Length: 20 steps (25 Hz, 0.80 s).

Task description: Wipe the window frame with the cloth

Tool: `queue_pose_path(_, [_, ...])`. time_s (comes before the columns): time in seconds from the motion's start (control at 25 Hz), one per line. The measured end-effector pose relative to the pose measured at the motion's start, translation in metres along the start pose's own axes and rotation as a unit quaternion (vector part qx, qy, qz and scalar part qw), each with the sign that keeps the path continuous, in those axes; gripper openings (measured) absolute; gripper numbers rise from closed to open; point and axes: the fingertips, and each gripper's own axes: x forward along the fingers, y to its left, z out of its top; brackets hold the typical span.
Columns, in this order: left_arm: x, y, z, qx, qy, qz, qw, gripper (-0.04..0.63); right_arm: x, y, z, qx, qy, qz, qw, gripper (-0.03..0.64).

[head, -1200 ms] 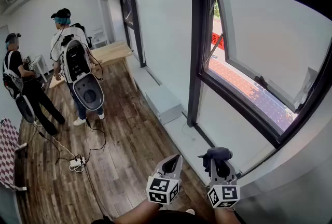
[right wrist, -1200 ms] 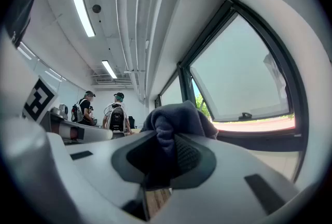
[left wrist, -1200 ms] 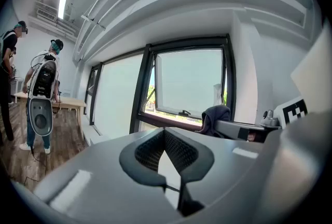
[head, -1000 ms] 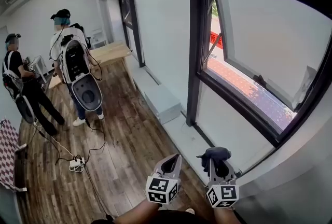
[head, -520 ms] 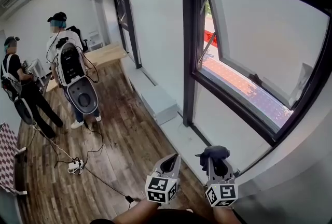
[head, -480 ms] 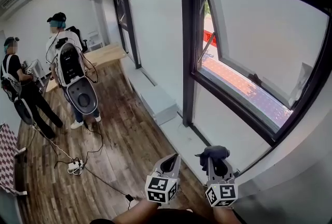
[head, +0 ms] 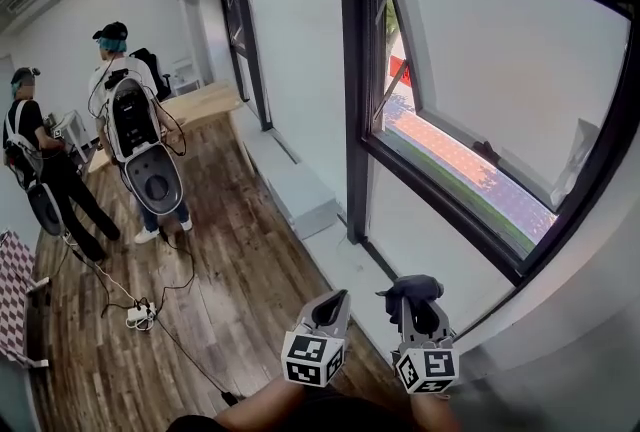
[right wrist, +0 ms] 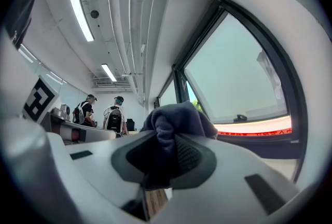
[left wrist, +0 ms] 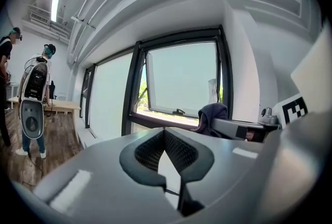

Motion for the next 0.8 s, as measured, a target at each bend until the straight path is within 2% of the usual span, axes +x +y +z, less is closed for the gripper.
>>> queue_pose_path(0.4, [0.026, -0.009, 0.008, 0.013, -0.014, 0.005, 0.9998, 0.009, 0.016, -0.022, 0.002, -0.009, -0.008, 0.017, 1.0, 0.072])
queue_pose_path(0.8, [0.072, 0.024, 0.014, 0.008, -0.03, 0.008, 0.9995, 0.009, 0.072, -0.035, -0.011, -0.025, 0.002, 0.032, 0.999, 0.072])
